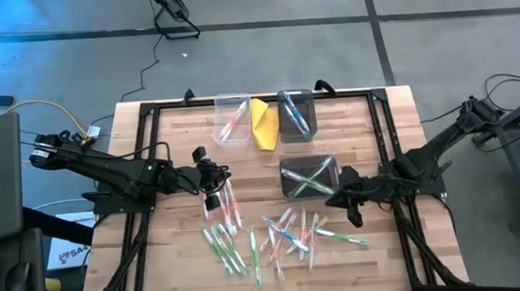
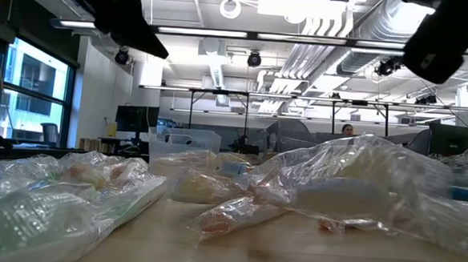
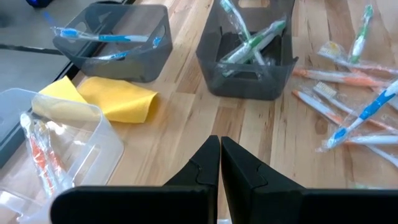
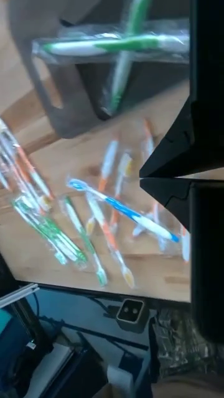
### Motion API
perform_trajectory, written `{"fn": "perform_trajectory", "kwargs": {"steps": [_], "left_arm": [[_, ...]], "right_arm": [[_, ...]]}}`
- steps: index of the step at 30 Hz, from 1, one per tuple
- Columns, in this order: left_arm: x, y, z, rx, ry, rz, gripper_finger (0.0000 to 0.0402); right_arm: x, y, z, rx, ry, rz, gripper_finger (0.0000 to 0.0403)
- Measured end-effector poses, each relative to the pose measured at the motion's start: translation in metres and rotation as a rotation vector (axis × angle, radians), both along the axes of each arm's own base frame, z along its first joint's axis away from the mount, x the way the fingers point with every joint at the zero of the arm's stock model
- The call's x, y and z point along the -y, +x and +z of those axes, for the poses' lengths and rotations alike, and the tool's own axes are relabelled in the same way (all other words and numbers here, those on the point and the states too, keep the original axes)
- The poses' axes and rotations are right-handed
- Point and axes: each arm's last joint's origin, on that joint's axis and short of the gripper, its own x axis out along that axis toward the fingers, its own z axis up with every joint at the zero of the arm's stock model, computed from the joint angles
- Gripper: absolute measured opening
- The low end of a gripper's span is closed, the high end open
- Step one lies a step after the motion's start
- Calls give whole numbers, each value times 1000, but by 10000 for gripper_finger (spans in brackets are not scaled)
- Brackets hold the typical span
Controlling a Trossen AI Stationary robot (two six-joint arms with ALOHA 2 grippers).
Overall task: Pick & Place Toothbrushes
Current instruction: Put the green toothbrush into the bottom black transparent bin
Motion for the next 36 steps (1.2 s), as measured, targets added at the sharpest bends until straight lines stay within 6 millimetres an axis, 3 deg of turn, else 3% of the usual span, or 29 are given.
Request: {"fn": "perform_trajectory", "kwargs": {"steps": [9, 16, 26, 36], "left_arm": [[0, 0, 0, 9, -40, 21, 10], [0, 0, 0, 11, -45, 23, 10], [0, 0, 0, 12, -45, 24, 10], [0, 0, 0, 11, -44, 24, 10]], "right_arm": [[-29, -7, -17, -76, 31, -16, 3], [-40, -7, -36, -218, 21, -71, 3], [-63, 12, -24, -556, -91, -131, 3], [-83, 26, -44, -797, -44, -106, 3]]}}
